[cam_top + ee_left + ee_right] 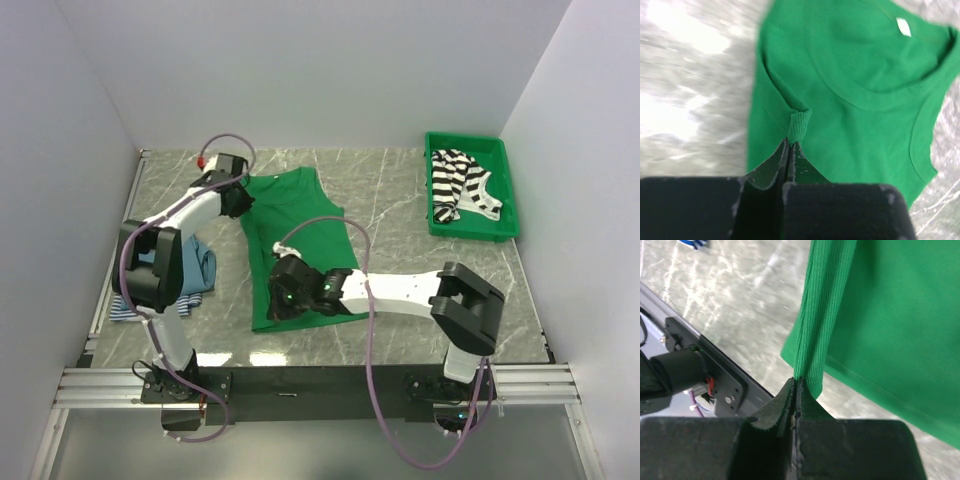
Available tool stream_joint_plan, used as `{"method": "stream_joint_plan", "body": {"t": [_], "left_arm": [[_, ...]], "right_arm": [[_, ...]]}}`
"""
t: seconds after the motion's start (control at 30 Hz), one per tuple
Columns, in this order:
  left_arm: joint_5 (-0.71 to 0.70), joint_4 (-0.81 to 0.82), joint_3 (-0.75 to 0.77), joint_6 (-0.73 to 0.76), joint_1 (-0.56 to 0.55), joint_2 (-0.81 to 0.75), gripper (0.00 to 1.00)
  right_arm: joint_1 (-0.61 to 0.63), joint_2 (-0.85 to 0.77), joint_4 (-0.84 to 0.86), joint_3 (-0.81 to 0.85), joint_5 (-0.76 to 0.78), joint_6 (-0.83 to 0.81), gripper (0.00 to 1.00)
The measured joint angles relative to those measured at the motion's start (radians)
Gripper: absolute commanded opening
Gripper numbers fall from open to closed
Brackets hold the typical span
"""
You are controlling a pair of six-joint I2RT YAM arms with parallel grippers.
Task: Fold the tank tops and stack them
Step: Fold the tank top
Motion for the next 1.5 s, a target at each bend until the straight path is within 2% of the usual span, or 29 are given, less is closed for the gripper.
{"method": "stream_joint_plan", "body": {"t": [0.27,0.47,1.13,1.5], "left_arm": [[-0.001,-0.025,0.089,-0.004,-0.102,0.098,0.01],[-0.008,-0.039,0.119,-0.006,-0.138,0.128,0.01],[-0.007,-0.031,0.129,-0.007,-0.173,0.166,0.01],[0.003,-0.013,0.129,-0.003,-0.184,0.166,0.03]], "right_arm": [[-0.013,-0.103,0.064,-0.150,0.018,0.041,0.00],[-0.028,-0.148,0.087,-0.233,0.034,0.066,0.00],[-0.042,-0.200,0.202,-0.401,0.059,0.138,0.00],[-0.043,-0.206,0.236,-0.429,0.064,0.163,0.00]]}}
